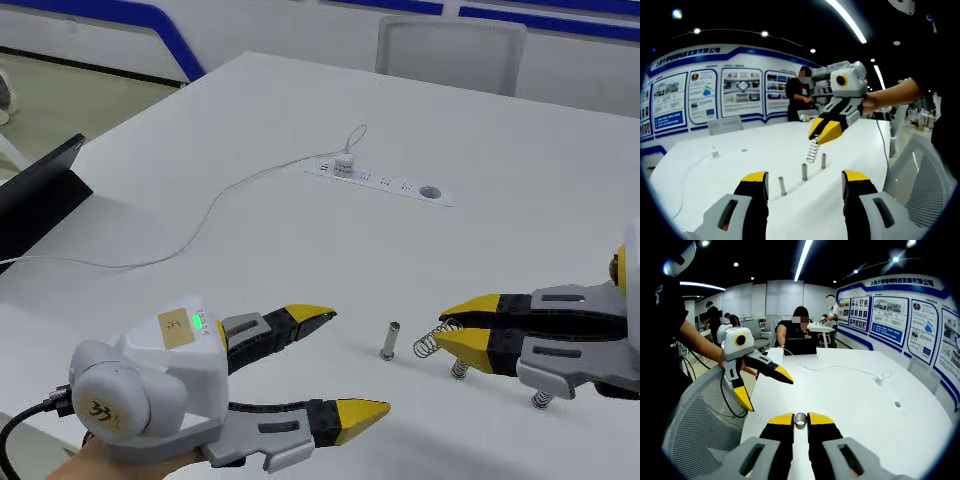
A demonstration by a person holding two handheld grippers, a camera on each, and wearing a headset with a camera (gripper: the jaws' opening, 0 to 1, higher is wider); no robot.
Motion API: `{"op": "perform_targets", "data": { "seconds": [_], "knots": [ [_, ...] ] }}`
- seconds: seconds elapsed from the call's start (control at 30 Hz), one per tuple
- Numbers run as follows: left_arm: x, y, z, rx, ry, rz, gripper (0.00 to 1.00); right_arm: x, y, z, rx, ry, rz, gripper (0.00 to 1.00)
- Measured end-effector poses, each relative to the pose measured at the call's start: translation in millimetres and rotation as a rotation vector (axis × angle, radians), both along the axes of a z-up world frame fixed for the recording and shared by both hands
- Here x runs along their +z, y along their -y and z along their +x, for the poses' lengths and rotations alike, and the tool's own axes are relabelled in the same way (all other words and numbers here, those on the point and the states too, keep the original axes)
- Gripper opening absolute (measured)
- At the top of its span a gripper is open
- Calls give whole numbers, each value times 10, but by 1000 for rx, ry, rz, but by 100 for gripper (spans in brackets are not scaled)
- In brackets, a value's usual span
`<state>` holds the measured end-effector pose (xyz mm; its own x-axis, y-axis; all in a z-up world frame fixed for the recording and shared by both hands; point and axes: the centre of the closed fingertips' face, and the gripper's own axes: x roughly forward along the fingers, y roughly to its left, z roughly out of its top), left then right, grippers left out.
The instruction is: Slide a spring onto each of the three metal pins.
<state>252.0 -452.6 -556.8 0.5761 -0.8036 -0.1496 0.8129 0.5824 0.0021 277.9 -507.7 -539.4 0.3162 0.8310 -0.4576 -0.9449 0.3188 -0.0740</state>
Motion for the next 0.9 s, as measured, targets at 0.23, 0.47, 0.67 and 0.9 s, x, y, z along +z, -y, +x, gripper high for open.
{"op": "perform_targets", "data": {
  "seconds": [0.23, 0.47, 0.67, 0.9],
  "knots": [
    [-35, -45, 59, 34, -25, -5, 70, -68, 55, 187, -55, -5, -26, 10],
    [-58, -94, 108, 70, -50, -20, 82, -138, 62, 360, -104, 2, -45, 10],
    [-44, -115, 131, 90, -59, -39, 87, -206, 27, 472, -117, 2, -68, 10],
    [-26, -173, 180, 126, -67, -62, 97, -297, 5, 629, -151, -23, -83, 10]
  ]
}}
